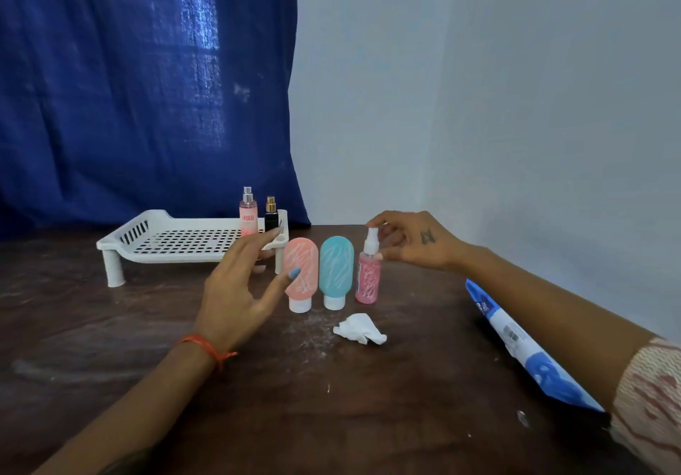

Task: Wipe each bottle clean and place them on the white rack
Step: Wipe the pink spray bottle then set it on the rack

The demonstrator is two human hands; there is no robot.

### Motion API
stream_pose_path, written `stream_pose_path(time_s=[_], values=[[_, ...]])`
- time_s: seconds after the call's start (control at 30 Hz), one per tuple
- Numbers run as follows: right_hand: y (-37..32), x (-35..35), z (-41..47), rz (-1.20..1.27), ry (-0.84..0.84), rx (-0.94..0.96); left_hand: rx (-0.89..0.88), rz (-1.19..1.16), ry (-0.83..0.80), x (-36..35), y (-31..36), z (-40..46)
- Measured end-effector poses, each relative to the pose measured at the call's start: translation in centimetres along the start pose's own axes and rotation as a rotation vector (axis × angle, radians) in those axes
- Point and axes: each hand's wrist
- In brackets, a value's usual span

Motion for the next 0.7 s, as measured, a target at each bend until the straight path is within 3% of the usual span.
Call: stream_pose_path(time_s=[0.13, 0.53, 0.7], values=[[0.2, -0.5, -0.5, 0.109, 0.112, 0.034, -0.006, -0.006, -0.021, 0.1, -0.1, -0.1], [-4.0, 0.4, -3.9, 0.137, 0.237, 0.116, -0.039, -0.049, 0.026, 0.5, 0.3, 0.0], [-7.3, -1.3, -4.4, 0.213, 0.207, 0.164, -0.048, -0.131, 0.045, 0.5, 0.5, 0.0]])
Point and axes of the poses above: each hand's wrist, its own z-axis towards the middle knuckle, its own x-axis out of the back of the hand, y = z × x, and after that the axes turned 12 degrees about z, right-handed
